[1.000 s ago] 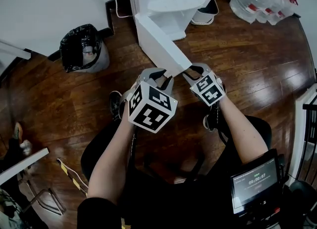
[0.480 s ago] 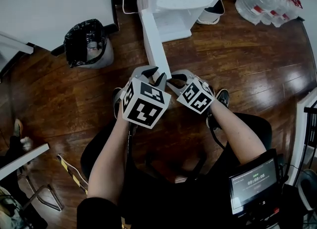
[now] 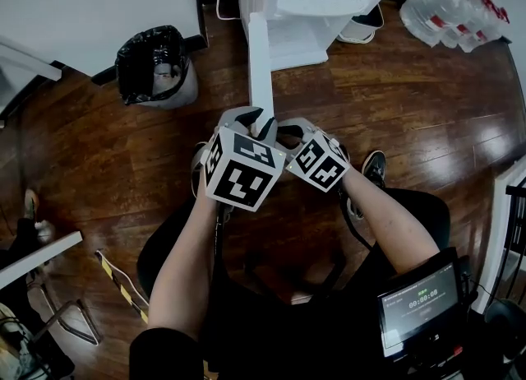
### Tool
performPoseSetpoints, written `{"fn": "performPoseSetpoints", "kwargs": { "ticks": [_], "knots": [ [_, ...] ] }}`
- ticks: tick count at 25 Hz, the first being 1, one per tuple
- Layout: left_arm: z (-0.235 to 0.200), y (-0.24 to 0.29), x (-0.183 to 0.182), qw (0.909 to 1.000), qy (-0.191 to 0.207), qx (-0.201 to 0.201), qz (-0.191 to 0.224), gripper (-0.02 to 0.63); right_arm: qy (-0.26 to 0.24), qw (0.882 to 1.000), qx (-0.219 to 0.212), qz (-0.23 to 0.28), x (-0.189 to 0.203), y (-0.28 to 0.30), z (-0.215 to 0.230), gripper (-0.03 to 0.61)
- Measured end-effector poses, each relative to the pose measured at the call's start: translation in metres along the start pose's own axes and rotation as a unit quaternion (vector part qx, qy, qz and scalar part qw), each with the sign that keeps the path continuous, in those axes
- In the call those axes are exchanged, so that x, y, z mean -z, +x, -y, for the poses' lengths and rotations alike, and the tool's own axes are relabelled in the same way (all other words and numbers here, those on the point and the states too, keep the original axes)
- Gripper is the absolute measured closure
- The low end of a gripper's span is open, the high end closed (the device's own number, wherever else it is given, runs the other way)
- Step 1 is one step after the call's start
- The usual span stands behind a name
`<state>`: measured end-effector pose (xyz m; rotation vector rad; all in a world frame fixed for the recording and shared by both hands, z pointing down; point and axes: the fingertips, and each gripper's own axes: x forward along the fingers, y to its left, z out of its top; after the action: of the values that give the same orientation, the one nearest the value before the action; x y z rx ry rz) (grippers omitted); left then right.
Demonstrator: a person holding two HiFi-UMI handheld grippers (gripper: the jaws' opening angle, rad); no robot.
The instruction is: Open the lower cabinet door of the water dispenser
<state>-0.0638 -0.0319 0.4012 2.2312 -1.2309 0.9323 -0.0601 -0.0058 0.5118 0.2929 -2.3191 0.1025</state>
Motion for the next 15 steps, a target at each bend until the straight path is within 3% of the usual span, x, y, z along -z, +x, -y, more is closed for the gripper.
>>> {"fn": "performPoseSetpoints", "kwargs": {
  "ticks": [15],
  "knots": [
    [-0.044, -0.026, 0.002, 0.998, -0.037, -0.044, 0.024, 0.502, 0.012, 0.999, -0.026, 0.035, -0.043, 0.037, -0.02, 0.514]
  ]
}}
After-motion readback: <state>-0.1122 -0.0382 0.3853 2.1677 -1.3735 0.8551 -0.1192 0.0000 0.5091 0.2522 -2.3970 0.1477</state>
